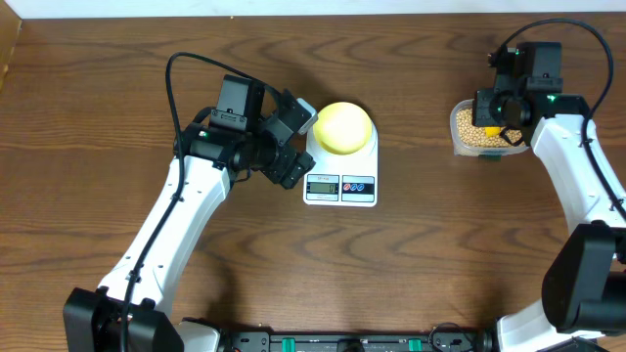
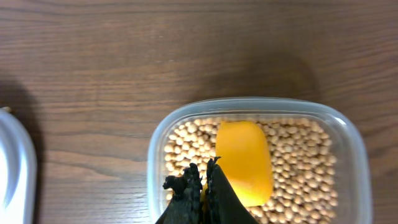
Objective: Scoop item into bowl and weigh 50g on scale
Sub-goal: 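Lower the scoop into the soybeans and drag it to fill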
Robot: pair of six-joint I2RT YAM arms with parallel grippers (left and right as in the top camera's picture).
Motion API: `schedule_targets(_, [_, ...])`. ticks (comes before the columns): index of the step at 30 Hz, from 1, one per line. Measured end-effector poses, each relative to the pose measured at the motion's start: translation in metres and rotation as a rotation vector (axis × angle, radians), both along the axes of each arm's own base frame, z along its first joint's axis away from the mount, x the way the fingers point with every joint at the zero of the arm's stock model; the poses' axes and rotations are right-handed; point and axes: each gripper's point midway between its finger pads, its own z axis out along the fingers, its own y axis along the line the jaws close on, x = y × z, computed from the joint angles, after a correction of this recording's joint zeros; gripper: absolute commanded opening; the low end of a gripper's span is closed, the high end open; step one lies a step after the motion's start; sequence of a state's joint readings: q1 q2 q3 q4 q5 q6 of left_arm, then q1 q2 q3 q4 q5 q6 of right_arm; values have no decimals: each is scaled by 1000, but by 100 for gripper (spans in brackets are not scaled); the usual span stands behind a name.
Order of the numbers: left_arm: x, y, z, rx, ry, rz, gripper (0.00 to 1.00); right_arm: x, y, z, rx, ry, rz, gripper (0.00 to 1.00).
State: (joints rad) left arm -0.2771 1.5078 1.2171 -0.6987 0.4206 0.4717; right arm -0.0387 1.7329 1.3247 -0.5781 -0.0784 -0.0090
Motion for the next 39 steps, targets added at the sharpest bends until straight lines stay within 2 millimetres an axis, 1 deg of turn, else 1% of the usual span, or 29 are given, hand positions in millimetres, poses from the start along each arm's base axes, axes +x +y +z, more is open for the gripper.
schedule_targets(7, [0,0,0,0,0,-1,86,-3,0,0,124,6,23,1])
schedule_targets(13, [0,0,0,0,0,0,86,-4,-6,2,207,3,26,1])
schedule_targets(20, [0,0,0,0,0,0,86,-5,-8,3,251,1,29,1])
schedule_targets(31, [0,0,0,0,0,0,86,-9,-21,8,372,0,-22,1])
schedule_targets(39, [0,0,0,0,0,0,86,-8,-31,-3,482,10,-29,1])
